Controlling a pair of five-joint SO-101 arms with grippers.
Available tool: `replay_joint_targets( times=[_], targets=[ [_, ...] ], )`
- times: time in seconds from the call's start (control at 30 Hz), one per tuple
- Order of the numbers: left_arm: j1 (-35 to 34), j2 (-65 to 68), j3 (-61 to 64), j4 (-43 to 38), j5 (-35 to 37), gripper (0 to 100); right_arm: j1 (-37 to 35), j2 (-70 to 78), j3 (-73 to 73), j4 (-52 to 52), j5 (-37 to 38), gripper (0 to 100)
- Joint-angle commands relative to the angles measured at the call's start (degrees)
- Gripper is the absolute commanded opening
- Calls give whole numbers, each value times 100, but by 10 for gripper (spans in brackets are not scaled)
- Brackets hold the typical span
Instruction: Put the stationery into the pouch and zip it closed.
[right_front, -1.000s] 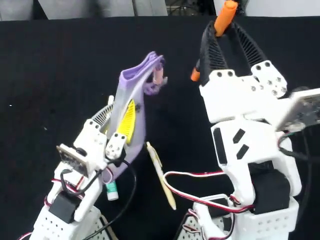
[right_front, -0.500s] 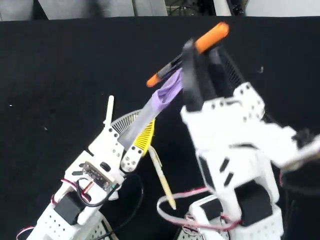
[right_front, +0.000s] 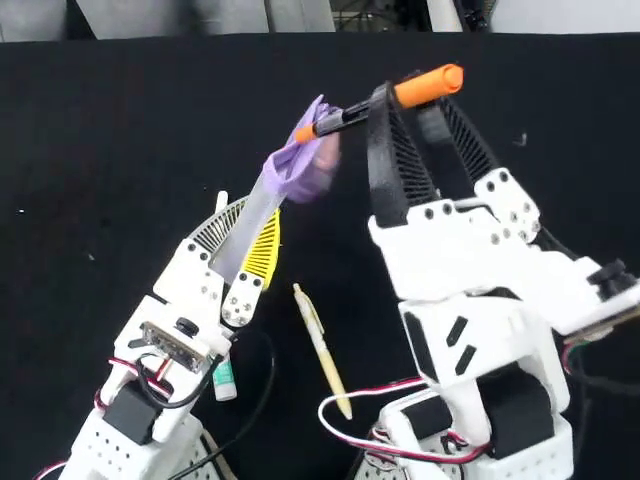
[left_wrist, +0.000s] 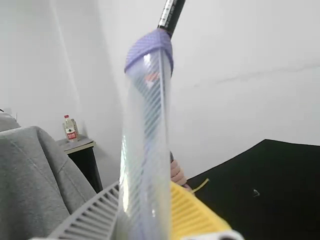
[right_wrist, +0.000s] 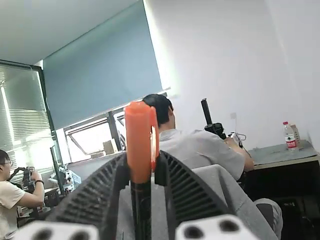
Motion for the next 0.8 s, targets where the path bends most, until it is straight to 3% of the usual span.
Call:
replay_joint_targets(
  times=[0.0, 0.47, 0.77],
  targets=[
    [-13, -70, -75, -185, -35, 28, 70, 84, -312, 35, 79, 11],
    [-31, -70, -84, -185, -35, 28, 26, 92, -1077, 1116, -325, 11],
    [-13, -70, -154, -281, -35, 28, -914, 1174, -1103, 1284, -158, 11]
  ],
)
